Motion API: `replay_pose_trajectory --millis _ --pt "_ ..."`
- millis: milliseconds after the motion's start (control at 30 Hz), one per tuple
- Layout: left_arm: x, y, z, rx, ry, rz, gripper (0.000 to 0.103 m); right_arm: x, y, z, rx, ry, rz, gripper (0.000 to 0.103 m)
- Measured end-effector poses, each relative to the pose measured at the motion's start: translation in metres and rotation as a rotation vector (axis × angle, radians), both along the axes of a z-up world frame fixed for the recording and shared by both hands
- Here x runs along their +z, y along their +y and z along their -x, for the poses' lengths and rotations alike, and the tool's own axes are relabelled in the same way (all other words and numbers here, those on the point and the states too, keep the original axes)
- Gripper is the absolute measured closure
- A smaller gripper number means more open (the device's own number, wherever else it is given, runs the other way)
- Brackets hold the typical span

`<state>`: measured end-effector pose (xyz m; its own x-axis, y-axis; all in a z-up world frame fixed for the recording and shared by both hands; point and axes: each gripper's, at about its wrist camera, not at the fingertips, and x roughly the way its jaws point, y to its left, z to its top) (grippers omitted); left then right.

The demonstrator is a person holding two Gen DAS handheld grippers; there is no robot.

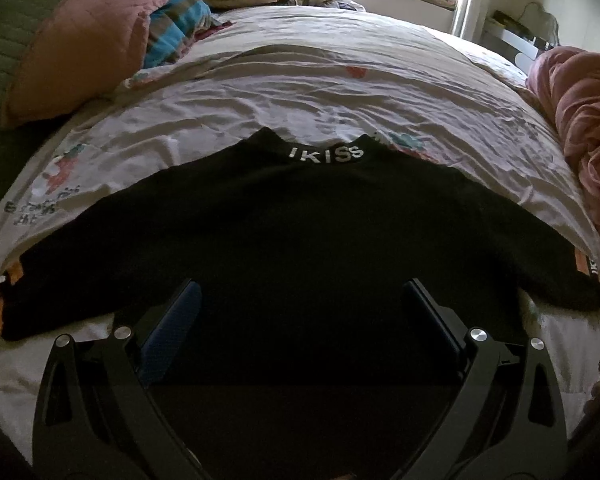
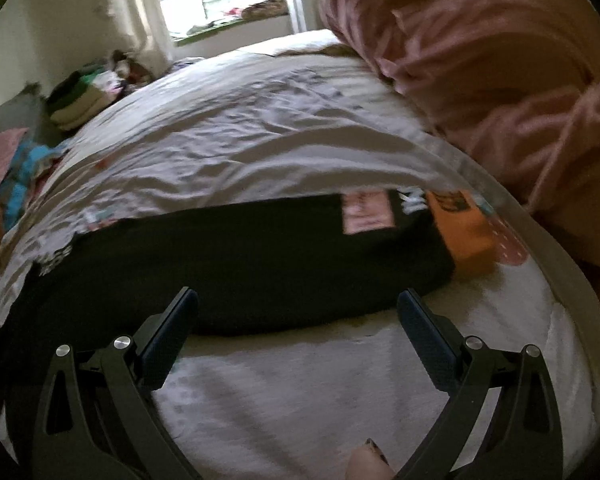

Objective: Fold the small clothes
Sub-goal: 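Move the right tool to the orange sleeve cuff and close on it, then lift the cuff with the right tool and carry it across the shirt body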

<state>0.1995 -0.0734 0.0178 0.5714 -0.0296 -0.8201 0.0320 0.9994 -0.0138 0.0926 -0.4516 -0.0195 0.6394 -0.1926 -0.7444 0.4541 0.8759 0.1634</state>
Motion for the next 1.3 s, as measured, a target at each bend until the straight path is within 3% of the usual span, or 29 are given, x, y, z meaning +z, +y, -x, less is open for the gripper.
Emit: replay_pose_trajectory --millis 433,633,733,800,900,1300 --pt "-0.032 0.002 -0.029 0.055 0.034 0.025 0.009 -0.045 -0.063 -0.01 -0.167 0.072 -0.171 0.004" --pt "-0.042 0.024 -0.035 0.098 0.013 -0.008 0.009 -0.049 -0.085 -0.017 -0.229 -0.011 -0.225 0.006" --pt "-0.046 0.035 -0.035 0.101 0.006 0.0 0.009 -0.047 -0.094 -0.017 -0.261 -0.038 -0.216 0.035" --pt "-0.047 0.04 -0.035 0.101 0.005 0.005 0.009 -0.047 -0.1 -0.015 -0.289 -0.062 -0.228 0.065" --pt "-0.049 0.049 -0.035 0.1 0.014 0.047 0.009 -0.043 -0.103 -0.012 -0.28 -0.114 -0.257 0.085" --pt "-0.036 0.067 -0.026 0.071 -0.007 0.14 0.009 0.029 -0.038 -0.021 -0.09 -0.247 -0.15 0.088"
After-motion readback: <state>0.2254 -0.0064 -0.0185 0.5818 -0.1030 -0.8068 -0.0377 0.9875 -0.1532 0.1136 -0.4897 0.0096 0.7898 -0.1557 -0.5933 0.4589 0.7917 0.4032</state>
